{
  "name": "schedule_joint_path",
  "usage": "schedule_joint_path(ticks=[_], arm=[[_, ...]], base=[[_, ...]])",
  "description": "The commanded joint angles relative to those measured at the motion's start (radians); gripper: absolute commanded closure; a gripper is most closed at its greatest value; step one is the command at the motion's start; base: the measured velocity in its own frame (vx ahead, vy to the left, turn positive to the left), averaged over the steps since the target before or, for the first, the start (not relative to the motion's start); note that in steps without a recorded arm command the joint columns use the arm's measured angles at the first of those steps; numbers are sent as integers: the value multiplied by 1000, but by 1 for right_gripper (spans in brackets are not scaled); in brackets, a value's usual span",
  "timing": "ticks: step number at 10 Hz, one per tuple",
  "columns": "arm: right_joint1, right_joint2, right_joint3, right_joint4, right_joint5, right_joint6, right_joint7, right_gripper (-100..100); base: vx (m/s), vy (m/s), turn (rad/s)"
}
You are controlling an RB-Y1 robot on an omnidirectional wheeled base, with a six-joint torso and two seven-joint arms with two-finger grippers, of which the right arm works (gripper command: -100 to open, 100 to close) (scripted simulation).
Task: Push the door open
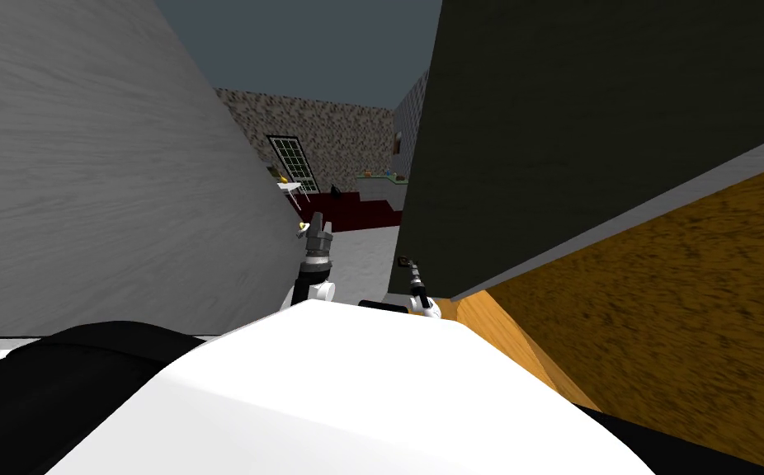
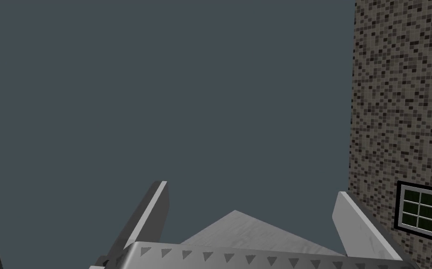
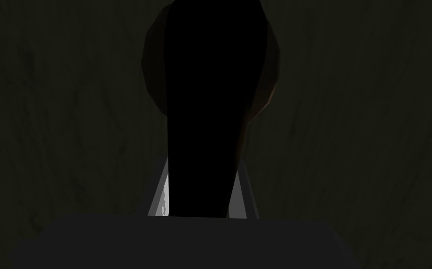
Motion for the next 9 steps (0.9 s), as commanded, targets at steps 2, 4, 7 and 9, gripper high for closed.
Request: schedule_joint_path(ticks=[2,4,7,9], arm=[[13,-4,-15,-31,-5,14,13,100],[13,-9,-38,-31,-17,14,19,100],[13,-13,-69,-31,-34,13,28,100],[12,-13,-91,-31,-45,13,34,100]], base=[[63,31,-13],[37,36,-25],[150,138,-105],[111,71,-37]])
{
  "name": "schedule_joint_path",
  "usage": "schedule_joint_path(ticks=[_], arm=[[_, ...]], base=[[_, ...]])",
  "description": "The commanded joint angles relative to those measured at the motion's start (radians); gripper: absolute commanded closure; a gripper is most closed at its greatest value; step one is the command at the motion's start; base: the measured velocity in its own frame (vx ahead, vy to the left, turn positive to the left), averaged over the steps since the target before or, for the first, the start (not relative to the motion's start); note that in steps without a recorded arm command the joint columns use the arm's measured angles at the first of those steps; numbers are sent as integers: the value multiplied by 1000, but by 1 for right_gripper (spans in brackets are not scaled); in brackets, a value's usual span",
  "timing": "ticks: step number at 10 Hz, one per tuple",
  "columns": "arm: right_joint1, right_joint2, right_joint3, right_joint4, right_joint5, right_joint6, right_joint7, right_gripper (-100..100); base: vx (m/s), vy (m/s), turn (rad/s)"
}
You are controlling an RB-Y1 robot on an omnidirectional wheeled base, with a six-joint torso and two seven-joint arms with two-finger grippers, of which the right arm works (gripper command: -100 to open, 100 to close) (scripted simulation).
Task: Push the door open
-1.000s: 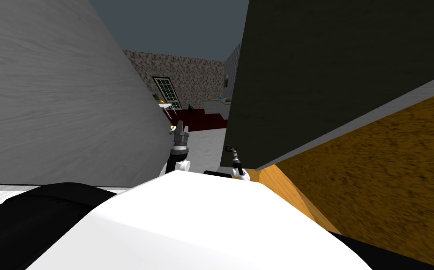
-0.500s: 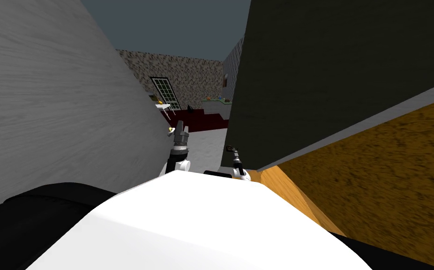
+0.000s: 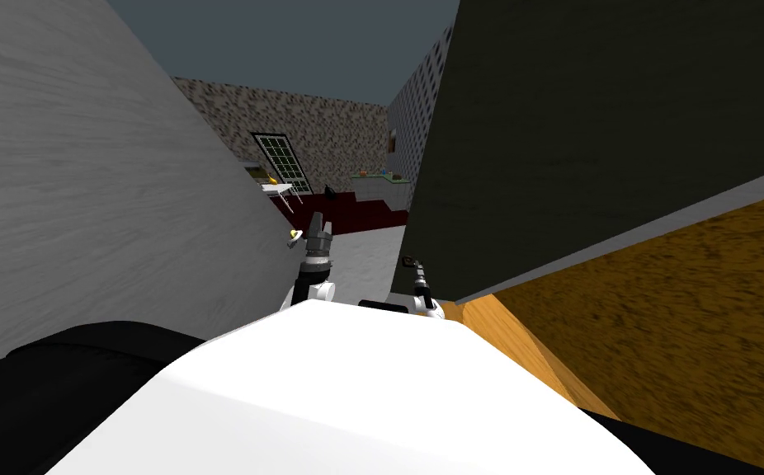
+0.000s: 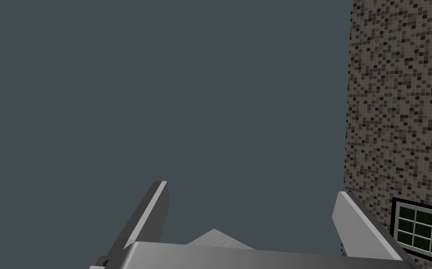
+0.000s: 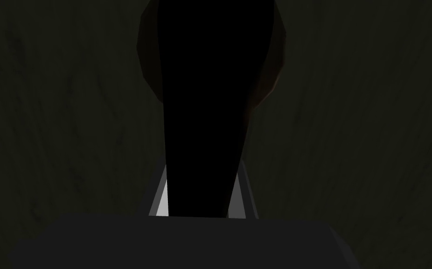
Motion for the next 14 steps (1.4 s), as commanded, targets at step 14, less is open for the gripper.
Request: schedule_joint_path(ticks=[14], arm=[[-16,-12,-146,27,-77,-17,41,100]], base=[[152,96,-67]])
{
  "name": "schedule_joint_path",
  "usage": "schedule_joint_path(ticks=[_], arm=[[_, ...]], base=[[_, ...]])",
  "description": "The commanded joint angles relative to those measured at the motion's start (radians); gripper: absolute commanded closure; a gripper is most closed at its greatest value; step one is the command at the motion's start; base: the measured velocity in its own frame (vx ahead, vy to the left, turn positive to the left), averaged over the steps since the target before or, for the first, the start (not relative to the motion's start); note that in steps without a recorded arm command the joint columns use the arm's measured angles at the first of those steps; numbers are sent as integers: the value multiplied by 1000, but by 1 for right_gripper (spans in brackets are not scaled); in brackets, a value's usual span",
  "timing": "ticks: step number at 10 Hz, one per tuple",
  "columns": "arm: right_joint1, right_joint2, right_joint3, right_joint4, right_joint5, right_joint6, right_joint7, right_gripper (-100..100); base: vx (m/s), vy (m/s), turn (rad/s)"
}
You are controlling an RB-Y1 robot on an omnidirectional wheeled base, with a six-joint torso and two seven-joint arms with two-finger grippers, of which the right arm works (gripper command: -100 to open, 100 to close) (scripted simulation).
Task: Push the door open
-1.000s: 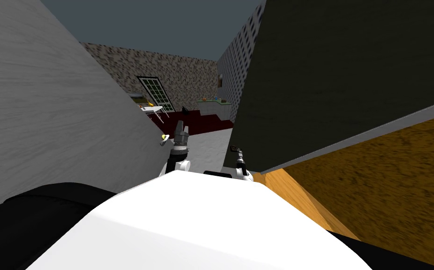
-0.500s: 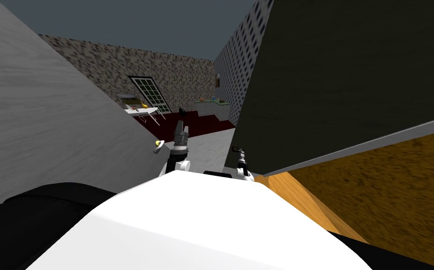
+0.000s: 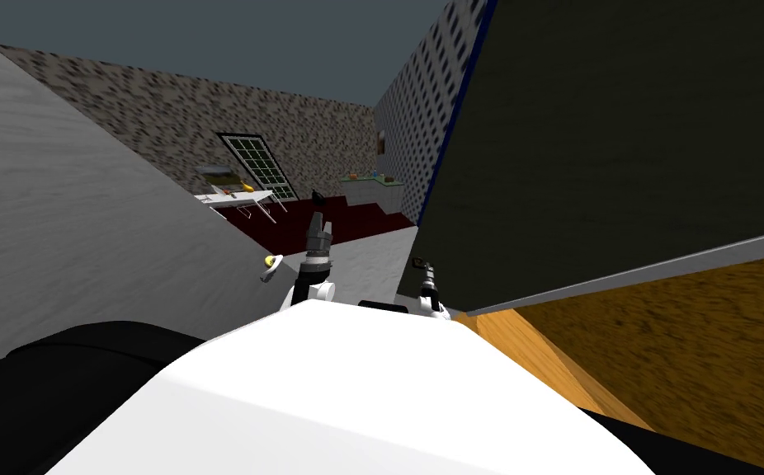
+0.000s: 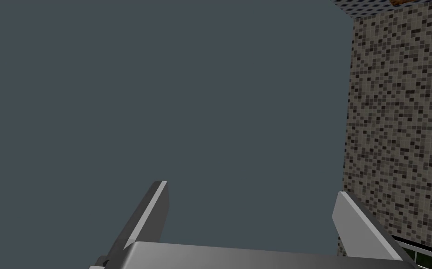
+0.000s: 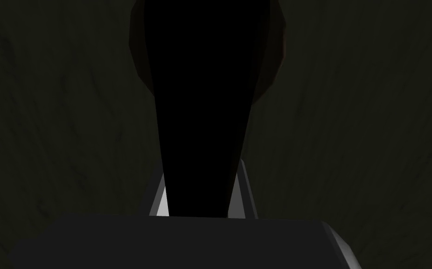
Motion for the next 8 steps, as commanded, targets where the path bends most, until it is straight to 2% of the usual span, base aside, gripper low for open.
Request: schedule_joint_path(ticks=[1,4,8], arm=[[-11,-3,-14,0,-9,-3,6,100],[-10,-5,-46,1,-28,-3,18,100],[-10,3,-80,2,-48,-4,31,100]], base=[[179,81,-52],[198,72,-53],[191,69,-54]])
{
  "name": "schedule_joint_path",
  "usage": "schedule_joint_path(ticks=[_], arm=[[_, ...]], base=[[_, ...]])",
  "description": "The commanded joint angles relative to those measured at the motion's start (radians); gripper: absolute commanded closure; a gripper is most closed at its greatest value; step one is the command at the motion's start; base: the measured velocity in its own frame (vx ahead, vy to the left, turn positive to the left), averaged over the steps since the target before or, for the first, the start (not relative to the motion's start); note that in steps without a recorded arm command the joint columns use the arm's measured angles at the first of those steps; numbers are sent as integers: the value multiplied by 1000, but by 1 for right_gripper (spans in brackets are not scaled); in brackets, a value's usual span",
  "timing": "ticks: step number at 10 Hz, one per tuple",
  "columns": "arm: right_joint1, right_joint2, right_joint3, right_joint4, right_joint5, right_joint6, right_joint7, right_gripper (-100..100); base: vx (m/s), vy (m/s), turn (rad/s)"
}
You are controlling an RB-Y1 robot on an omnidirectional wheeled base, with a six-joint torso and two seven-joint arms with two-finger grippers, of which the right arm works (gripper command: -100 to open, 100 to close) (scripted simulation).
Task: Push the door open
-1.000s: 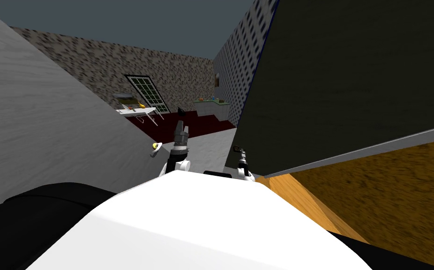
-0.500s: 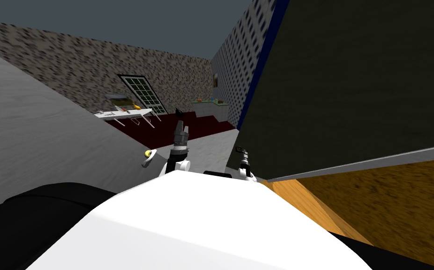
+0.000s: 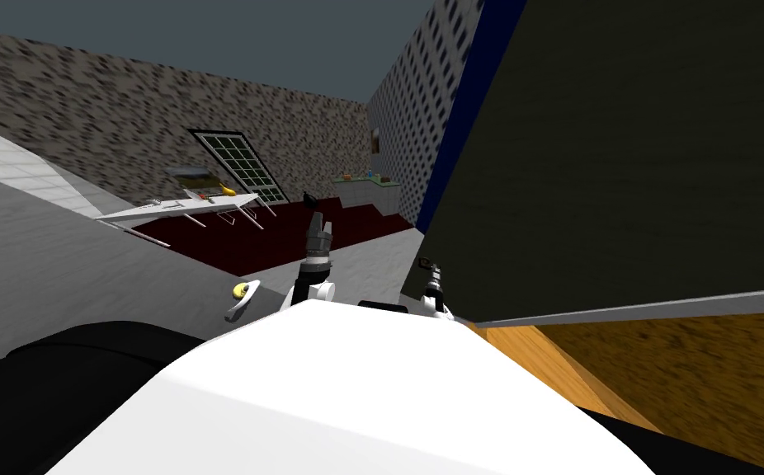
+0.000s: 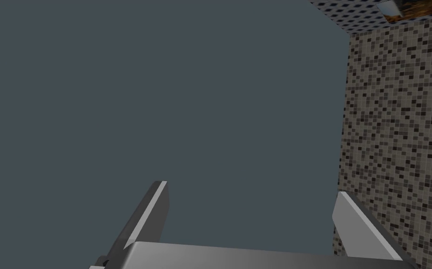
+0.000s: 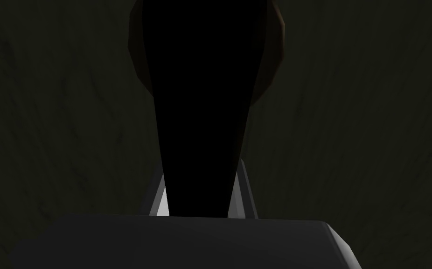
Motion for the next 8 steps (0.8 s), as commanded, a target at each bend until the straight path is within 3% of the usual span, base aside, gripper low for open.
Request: schedule_joint_path(ticks=[1,8], arm=[[0,0,0,0,0,0,0,100],[1,-14,-74,1,-45,-3,28,100]], base=[[74,8,-40],[193,38,-47]])
